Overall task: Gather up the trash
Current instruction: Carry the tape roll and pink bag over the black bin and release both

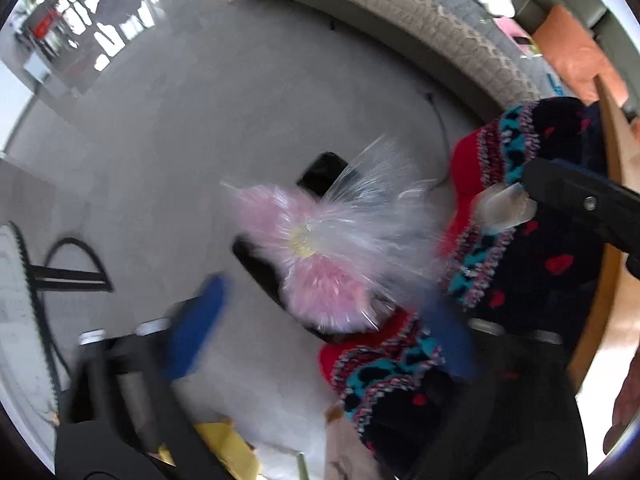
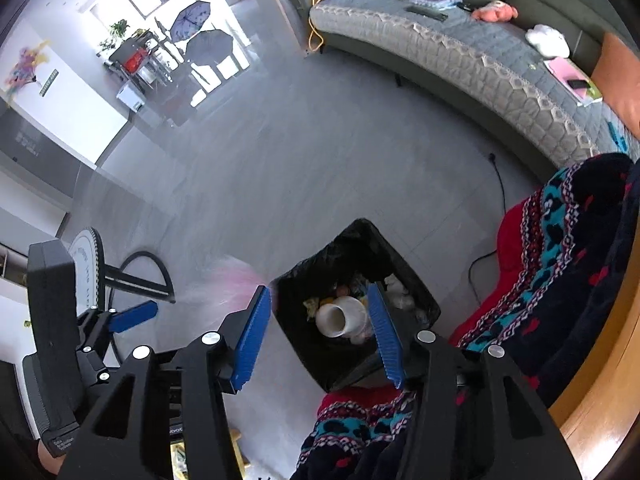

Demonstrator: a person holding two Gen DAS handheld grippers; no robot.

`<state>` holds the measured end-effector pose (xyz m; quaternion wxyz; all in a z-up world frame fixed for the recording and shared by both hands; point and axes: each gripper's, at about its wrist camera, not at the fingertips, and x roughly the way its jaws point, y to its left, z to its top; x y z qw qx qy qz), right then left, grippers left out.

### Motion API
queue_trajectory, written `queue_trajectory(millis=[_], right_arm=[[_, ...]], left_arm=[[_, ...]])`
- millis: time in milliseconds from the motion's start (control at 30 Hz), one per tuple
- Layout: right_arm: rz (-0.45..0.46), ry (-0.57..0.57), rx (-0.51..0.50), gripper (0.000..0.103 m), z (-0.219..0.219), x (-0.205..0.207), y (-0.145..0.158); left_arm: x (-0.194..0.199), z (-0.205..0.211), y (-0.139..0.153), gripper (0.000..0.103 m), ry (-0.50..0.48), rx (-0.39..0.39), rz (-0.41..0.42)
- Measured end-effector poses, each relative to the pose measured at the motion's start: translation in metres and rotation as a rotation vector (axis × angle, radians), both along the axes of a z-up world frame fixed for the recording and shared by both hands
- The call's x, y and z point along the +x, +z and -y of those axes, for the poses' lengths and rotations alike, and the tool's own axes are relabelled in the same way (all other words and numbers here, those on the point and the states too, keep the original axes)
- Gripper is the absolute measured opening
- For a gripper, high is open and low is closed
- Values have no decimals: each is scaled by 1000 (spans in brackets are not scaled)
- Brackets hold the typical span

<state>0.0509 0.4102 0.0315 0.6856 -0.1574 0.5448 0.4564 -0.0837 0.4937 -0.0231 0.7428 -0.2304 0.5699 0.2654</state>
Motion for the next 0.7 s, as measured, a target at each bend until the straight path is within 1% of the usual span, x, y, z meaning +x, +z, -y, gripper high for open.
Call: queue_trajectory(millis=[267,533,567,700], right_arm=[[6,0,-2,52,2,2,0],[10,-11,5,52,8,4,6],[12,-13,6,54,9,3,7],[27,-36,16,70,15,2,14]], left_arm=[[1,-5,-10,97,30,-28,-23],[2,-1,-4,97,24,-31,-9],[1,0,-3,97,26,-30,-6],[-3,1,1,97,32,-34,3]])
